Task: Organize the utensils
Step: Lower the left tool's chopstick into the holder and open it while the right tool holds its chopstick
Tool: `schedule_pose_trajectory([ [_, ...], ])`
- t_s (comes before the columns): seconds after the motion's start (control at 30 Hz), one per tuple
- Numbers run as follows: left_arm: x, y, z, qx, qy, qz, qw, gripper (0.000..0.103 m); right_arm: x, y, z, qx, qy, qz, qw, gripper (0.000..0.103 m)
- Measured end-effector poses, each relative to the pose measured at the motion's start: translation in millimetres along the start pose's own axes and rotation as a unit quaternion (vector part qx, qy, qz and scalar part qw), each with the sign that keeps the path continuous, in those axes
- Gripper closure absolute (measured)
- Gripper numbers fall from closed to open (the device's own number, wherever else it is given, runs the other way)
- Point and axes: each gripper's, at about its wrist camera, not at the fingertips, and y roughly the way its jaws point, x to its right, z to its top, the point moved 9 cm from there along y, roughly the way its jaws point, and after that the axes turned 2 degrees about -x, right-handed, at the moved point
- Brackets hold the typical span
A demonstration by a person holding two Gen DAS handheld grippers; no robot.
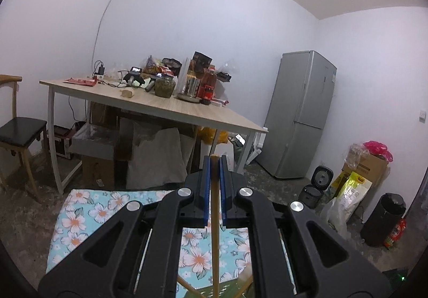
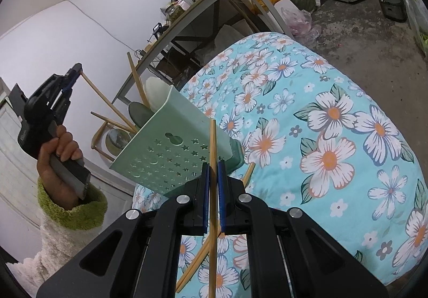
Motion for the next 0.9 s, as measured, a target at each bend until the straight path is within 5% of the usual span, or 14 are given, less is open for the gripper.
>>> schedule_pose_trajectory([
  [0.23,7,3,-21,-0.027,0.009,-0.025,0.9993,0.096,0,0,-1,0.000,0.000,0.000,1.000,0.097],
  [0.47,14,-7,-32,-0.036,0.029,-0.036,0.9983,0.063,0,0,-1,0.001,0.000,-0.001,1.000,0.097],
  [0.9,20,-50,-45,-0.059,0.046,-0.064,0.9952,0.043,-5,-9,-2,0.012,-0.005,-0.007,1.000,0.097],
])
